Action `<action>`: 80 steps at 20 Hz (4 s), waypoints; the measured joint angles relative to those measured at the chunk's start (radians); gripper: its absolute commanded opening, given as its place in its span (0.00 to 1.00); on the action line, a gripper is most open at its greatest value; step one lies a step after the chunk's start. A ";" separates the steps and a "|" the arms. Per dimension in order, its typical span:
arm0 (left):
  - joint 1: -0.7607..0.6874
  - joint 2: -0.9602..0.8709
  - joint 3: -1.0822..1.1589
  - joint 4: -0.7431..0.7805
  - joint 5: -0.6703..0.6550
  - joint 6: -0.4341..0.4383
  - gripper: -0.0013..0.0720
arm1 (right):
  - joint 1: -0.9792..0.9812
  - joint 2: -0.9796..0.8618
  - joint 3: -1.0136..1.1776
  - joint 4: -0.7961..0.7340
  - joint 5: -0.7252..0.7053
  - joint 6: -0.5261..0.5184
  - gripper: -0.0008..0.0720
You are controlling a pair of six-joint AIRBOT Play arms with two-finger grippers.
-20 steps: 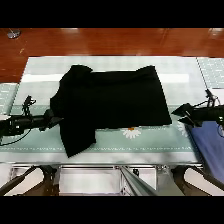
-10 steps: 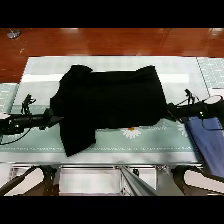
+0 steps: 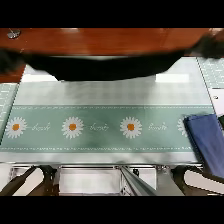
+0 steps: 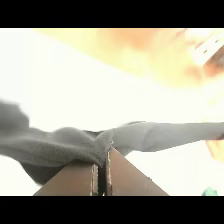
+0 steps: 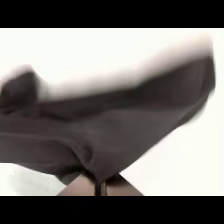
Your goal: Fold the shirts.
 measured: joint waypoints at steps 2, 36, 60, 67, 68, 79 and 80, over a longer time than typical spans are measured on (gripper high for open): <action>0.014 0.037 0.195 0.006 0.012 -0.026 0.06 | 0.001 0.035 0.208 -0.012 0.027 0.022 0.04; -0.344 -0.209 -0.088 0.786 0.518 -0.514 0.06 | 0.085 -0.082 -0.269 -0.248 -0.266 0.012 0.04; -0.220 -0.410 -0.130 0.748 -0.101 -0.393 0.98 | -0.012 -0.309 -0.240 -0.301 0.137 -0.002 0.86; -0.017 -0.182 -0.496 0.726 -0.142 -0.294 0.97 | -0.147 0.068 -0.750 -0.190 -0.007 -0.072 0.86; 0.008 -0.161 -0.547 0.709 -0.142 -0.286 0.97 | -0.152 0.121 -0.837 -0.143 -0.047 -0.085 0.86; -0.094 -0.099 -0.870 0.452 -0.027 -0.161 0.06 | -0.192 0.283 -1.144 0.017 -0.148 -0.151 0.86; -0.111 -0.098 -0.875 0.438 -0.013 -0.138 0.06 | -0.208 0.284 -1.140 -0.010 -0.150 -0.141 0.86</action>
